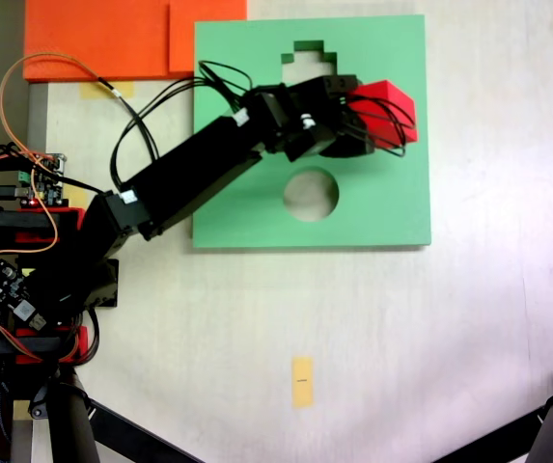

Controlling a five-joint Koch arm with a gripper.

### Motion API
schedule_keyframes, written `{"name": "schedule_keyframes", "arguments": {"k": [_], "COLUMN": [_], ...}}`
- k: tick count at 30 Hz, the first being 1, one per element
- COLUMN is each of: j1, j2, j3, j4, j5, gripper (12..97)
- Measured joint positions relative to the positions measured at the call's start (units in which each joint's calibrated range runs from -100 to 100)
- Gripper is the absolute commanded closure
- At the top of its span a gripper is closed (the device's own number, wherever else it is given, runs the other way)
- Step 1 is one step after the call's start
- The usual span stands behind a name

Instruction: Put the square block into the corresponding hole

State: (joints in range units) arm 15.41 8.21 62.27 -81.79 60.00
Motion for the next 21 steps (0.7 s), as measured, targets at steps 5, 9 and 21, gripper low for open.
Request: {"name": "schedule_keyframes", "arguments": {"k": [5, 9, 21], "j1": [0.3, 0.4, 0.6], "j2": [1.4, 2.9, 7.7], "j3": [0.0, 0.0, 0.0], "j4": [0.0, -0.1, 0.0], "j5": [0.5, 0.6, 1.3], "gripper": [80.7, 80.7, 80.7]}}
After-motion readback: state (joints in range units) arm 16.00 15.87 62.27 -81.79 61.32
